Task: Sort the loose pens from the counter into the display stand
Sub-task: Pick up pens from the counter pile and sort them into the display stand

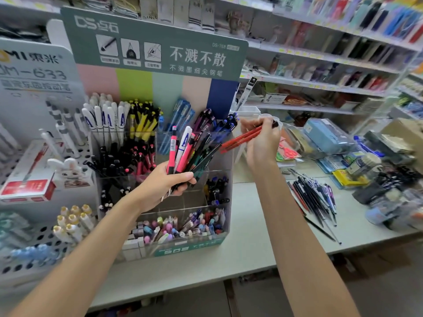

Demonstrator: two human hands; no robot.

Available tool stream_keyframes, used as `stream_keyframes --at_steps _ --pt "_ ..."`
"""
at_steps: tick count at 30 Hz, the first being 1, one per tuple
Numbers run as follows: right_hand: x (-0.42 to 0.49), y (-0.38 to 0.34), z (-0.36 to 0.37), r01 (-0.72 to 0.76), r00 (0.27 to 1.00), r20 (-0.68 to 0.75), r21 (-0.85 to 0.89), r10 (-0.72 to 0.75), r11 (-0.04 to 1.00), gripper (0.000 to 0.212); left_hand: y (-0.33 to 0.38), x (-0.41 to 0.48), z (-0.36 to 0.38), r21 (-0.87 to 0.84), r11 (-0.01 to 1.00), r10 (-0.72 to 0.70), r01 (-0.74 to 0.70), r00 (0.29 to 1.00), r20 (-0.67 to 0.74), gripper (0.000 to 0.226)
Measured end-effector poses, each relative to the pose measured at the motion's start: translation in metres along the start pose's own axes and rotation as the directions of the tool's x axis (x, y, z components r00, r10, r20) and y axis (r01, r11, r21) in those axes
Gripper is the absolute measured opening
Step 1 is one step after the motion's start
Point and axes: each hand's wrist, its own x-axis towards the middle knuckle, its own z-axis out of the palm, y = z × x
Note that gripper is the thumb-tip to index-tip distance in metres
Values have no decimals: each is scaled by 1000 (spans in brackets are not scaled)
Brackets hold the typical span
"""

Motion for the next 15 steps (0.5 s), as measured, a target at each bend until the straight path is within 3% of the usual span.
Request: stream_keyframes --at_steps 3,6,10,13,15 --pt "5 20 -8 65 996 -43 -144 -72 987 23 -7 0 -2 -18 1000 8 -9 998 -61 3" --pt "3 52 -14 101 995 26 -362 -98 927 24 -13 1 -1 -22 1000 6 -8 997 -78 7" --pt "7 86 -31 260 961 242 -621 -135 739 18 -19 0 -3 24 1000 -2 4 998 -70 11" --pt "4 106 -54 392 902 431 -783 -35 483 27 -21 -2 -5 13 1000 -15 16 998 -67 7" --pt "-10 104 -60 389 901 433 -786 -21 479 40 -22 -5 -5 -25 1000 -21 19 998 -65 8"
